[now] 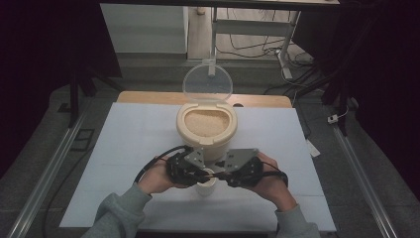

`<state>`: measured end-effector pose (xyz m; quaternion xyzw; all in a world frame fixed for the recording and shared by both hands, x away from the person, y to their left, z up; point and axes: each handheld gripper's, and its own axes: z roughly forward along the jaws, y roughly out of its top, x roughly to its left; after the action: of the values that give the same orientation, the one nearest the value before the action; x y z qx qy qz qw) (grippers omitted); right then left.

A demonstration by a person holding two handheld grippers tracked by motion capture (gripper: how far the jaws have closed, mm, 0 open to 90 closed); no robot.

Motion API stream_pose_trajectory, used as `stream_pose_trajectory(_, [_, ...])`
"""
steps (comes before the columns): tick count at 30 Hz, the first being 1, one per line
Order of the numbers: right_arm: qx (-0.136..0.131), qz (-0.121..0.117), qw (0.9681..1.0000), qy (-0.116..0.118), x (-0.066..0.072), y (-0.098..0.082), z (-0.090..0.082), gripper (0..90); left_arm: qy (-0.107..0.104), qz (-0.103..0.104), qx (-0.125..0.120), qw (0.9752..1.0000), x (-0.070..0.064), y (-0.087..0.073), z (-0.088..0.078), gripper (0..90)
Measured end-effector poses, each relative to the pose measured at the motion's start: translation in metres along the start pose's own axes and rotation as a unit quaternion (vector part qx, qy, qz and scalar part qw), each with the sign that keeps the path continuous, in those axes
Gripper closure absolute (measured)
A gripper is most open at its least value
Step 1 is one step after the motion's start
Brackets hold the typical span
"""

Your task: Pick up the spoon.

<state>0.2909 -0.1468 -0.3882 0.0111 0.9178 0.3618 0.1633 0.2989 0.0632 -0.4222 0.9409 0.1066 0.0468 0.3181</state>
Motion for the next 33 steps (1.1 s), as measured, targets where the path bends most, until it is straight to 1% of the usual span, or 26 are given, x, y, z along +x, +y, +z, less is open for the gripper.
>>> stream_pose_trajectory(1, [-0.020,0.019,0.9995,-0.014,-0.002,-0.001,-0.005,57.5,0.000,0.000,0.000,1.0000,0.000,0.000,0.000,79.2])
stream_pose_trajectory(2, [-0.020,0.019,0.9995,-0.014,-0.002,-0.001,-0.005,57.5,0.006,-0.003,-0.005,1.0000,0.000,0.000,-0.001,79.2])
stream_pose_trajectory(3, [-0.049,0.054,0.9966,-0.039,-0.005,-0.004,-0.012,53.4,0.009,-0.006,-0.012,0.9999,0.001,-0.001,-0.002,79.3])
stream_pose_trajectory(4, [-0.064,0.075,0.9938,-0.052,-0.007,-0.007,-0.015,51.1,0.013,-0.008,-0.016,0.9998,0.002,-0.002,-0.003,79.3])
stream_pose_trajectory(5, [-0.077,0.097,0.9906,-0.057,-0.009,-0.009,-0.018,50.1,0.017,-0.010,-0.020,0.9996,0.002,-0.002,-0.004,79.3])
stream_pose_trajectory(7, [-0.104,0.137,0.9823,-0.074,-0.011,-0.014,-0.023,47.8,0.024,-0.014,-0.028,0.9992,0.003,-0.004,-0.007,79.3])
stream_pose_trajectory(8, [-0.113,0.157,0.9778,-0.080,-0.011,-0.016,-0.026,46.9,0.034,-0.020,-0.039,0.9985,0.004,-0.005,-0.010,79.3])
stream_pose_trajectory(9, [-0.121,0.175,0.9728,-0.091,-0.012,-0.018,-0.028,45.7,0.034,-0.020,-0.039,0.9985,0.004,-0.005,-0.010,79.3])
stream_pose_trajectory(10, [-0.124,0.192,0.9675,-0.108,-0.012,-0.021,-0.030,44.2,0.040,-0.025,-0.049,0.9977,0.005,-0.006,-0.013,79.3])
stream_pose_trajectory(11, [-0.124,0.192,0.9675,-0.108,-0.012,-0.021,-0.030,44.2,0.040,-0.025,-0.049,0.9977,0.005,-0.006,-0.013,79.3])
stream_pose_trajectory(12, [-0.131,0.207,0.9621,-0.120,-0.012,-0.023,-0.033,43.3,0.046,-0.028,-0.057,0.9969,0.005,-0.007,-0.015,79.3])
stream_pose_trajectory(13, [-0.143,0.245,0.9496,-0.133,-0.012,-0.029,-0.037,40.3,0.048,-0.029,-0.060,0.9966,0.005,-0.007,-0.016,79.3])
stream_pose_trajectory(14, [-0.147,0.264,0.9429,-0.141,-0.011,-0.031,-0.039,38.8,0.052,-0.031,-0.065,0.9961,0.005,-0.008,-0.017,79.3])
stream_pose_trajectory(15, [-0.155,0.275,0.9385,-0.139,-0.011,-0.034,-0.041,37.8,0.057,-0.032,-0.070,0.9954,0.004,-0.008,-0.018,79.4])
stream_pose_trajectory(16, [-0.158,0.285,0.9351,-0.141,-0.010,-0.037,-0.042,37.0,0.061,-0.033,-0.074,0.9948,0.004,-0.008,-0.019,79.3])
stream_pose_trajectory(17, [-0.160,0.295,0.9307,-0.145,-0.010,-0.039,-0.042,35.7,0.064,-0.033,-0.078,0.9944,0.004,-0.008,-0.020,79.4])
stream_pose_trajectory(19, [-0.168,0.314,0.9236,-0.141,-0.010,-0.042,-0.042,34.4,0.071,-0.036,-0.086,0.9931,0.003,-0.007,-0.020,79.4])
stream_pose_trajectory(20, [-0.168,0.314,0.9236,-0.141,-0.010,-0.042,-0.042,34.4,0.076,-0.037,-0.090,0.9924,0.003,-0.007,-0.020,79.4])
stream_pose_trajectory(21, [-0.169,0.327,0.9184,-0.144,-0.008,-0.044,-0.039,32.7,0.079,-0.039,-0.094,0.9916,0.003,-0.007,-0.021,79.3])
stream_pose_trajectory(22, [-0.169,0.327,0.9184,-0.144,-0.008,-0.044,-0.039,32.7,0.080,-0.040,-0.096,0.9913,0.003,-0.007,-0.022,79.3])
stream_pose_trajectory(23, [-0.169,0.330,0.9173,-0.144,-0.007,-0.044,-0.037,32.5,0.083,-0.040,-0.098,0.9909,0.003,-0.007,-0.022,79.4])
stream_pose_trajectory(24, [-0.169,0.338,0.9149,-0.141,-0.006,-0.044,-0.033,31.8,0.087,-0.042,-0.100,0.9903,0.002,-0.007,-0.022,79.4])
stream_pose_trajectory(26, [-0.171,0.345,0.9135,-0.132,-0.006,-0.043,-0.029,32.1,0.087,-0.042,-0.101,0.9902,0.002,-0.007,-0.023,79.3])
stream_pose_trajectory(28, [-0.164,0.347,0.9143,-0.128,-0.005,-0.042,-0.023,32.3,0.088,-0.042,-0.104,0.9897,0.001,-0.008,-0.023,79.3])
stream_pose_trajectory(30, [-0.164,0.353,0.9127,-0.123,-0.004,-0.042,-0.018,33.4,0.090,-0.042,-0.106,0.9893,0.001,-0.007,-0.022,79.4])
stream_pose_trajectory(33, [-0.167,0.362,0.9094,-0.117,-0.003,-0.041,-0.010,33.9,0.094,-0.041,-0.110,0.9886,0.000,-0.007,-0.022,79.3])
